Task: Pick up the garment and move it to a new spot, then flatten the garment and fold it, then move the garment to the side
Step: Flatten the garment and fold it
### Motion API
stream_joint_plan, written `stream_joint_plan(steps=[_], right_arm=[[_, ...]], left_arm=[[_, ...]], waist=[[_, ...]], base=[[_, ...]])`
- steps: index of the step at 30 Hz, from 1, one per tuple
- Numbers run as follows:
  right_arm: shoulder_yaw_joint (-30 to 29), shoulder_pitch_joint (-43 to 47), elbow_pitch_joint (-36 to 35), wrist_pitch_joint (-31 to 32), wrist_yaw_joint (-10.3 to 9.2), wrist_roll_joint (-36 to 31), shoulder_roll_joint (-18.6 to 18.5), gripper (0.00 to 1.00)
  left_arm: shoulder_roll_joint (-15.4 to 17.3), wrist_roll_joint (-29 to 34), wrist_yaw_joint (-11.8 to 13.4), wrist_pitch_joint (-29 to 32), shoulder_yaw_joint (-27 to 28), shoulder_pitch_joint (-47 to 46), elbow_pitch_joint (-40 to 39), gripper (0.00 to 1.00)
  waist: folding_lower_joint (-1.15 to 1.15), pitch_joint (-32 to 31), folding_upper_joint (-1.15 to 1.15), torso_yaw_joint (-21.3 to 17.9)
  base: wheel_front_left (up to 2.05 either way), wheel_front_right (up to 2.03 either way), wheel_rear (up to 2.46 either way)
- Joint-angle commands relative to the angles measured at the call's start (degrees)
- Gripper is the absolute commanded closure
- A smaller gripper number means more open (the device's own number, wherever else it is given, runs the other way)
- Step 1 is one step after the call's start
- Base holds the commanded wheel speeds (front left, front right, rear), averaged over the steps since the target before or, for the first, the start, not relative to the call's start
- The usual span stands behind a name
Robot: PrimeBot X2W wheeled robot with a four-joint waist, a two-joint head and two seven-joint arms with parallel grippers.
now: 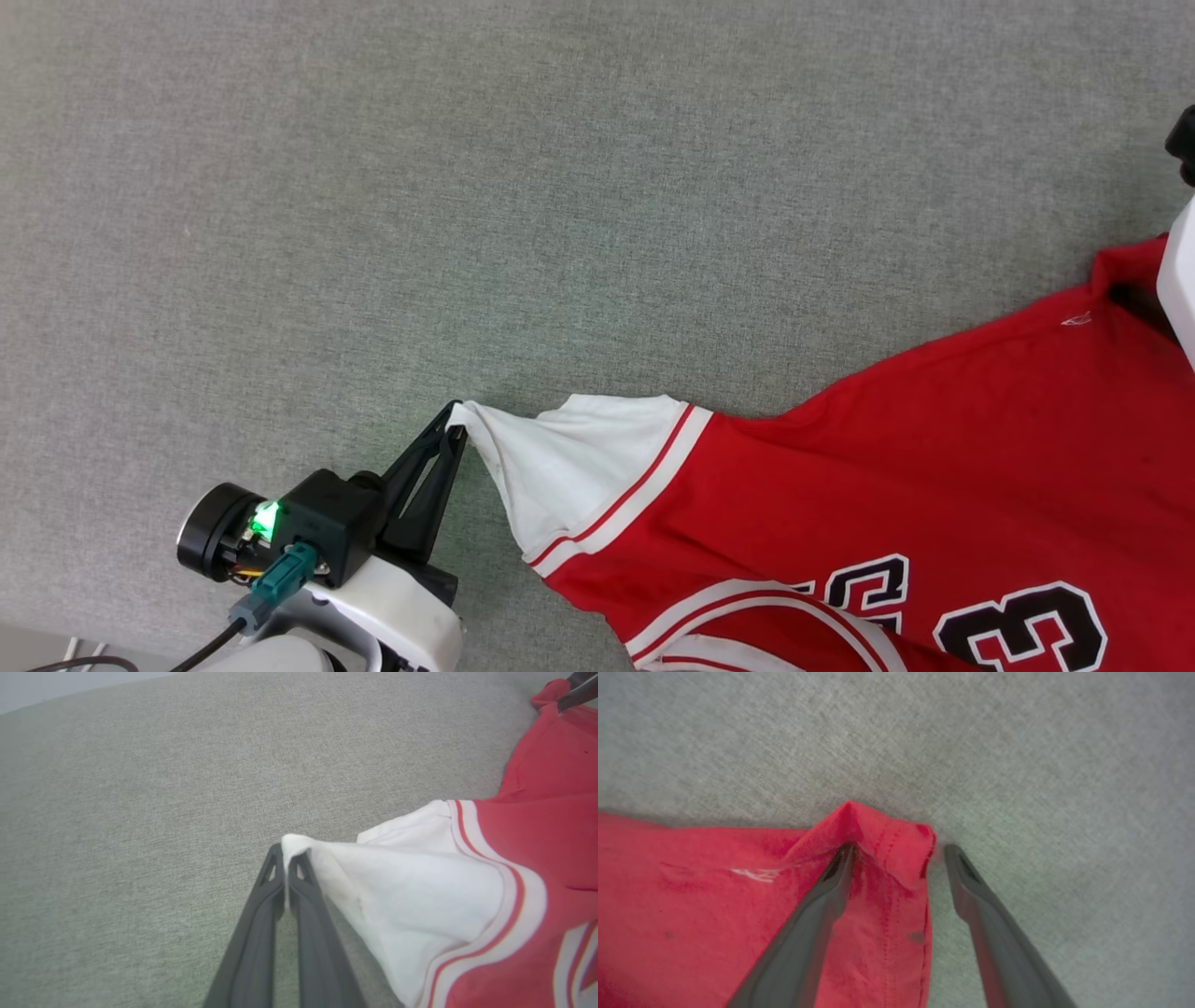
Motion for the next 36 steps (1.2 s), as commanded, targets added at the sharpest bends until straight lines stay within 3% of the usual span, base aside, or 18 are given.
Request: stream_joint_plan(steps=[1,5,6,8,17,24,28,36], right_arm=[[0.96,0.25,0.78,-0.06,-0.04,-0.24,0.58,0.0],[6.14,3.23,3.69,-0.47,0.04,0.36,1.34,0.0],[6.5,3.41,4.1,-1.25,0.05,0.82,1.67,0.26],[6.51,2.61,4.29,-3.62,0.04,1.36,2.26,1.0],[4.62,-0.04,0.87,-15.77,-0.05,2.32,-0.18,1.0],[2.82,1.29,-3.39,-23.88,-0.04,1.11,-0.82,1.0],[0.28,0.93,-4.81,-26.62,-0.05,-0.24,0.94,1.0],[-4.6,-3.51,-5.55,-30.02,-0.04,-5.33,5.57,1.0]], left_arm=[[-0.06,0.16,0.18,-0.25,0.09,-0.4,0.01,1.0],[-0.59,0.27,-0.19,-0.39,0.06,-0.83,0.62,1.0],[-0.66,0.31,-0.29,-0.43,0.08,-0.92,0.82,1.0],[-0.7,0.3,-0.44,-0.42,0.07,-0.89,1.03,1.0],[-1.12,1.25,0.31,-0.82,0.65,-1.4,2.23,1.0],[0.32,3.08,0.65,-0.56,2.27,-4.59,1.88,1.0],[0.86,4.21,-0.52,0.9,3.56,-9.33,1.63,1.0],[0.12,4.72,-5.75,4.85,7.21,-22.72,3.14,1.0]], waist=[[-0.01,0.44,0.0,0.23],[-0.01,0.57,0.0,0.05],[-0.01,0.37,0.0,-0.15],[-0.01,-0.41,0.0,-0.63],[-0.01,-8.74,0.0,-2.93],[-0.01,-14.75,0.0,-5.83],[-0.01,-16.38,0.0,-7.48],[-0.01,-14.59,0.0,-9.91]], base=[[0.0,0.0,0.0],[0.0,0.0,0.0],[0.0,0.0,0.0],[0.0,0.0,0.0],[0.0,0.0,0.0],[0.0,0.0,0.0],[0.0,0.0,0.0],[0.0,0.0,0.0]])
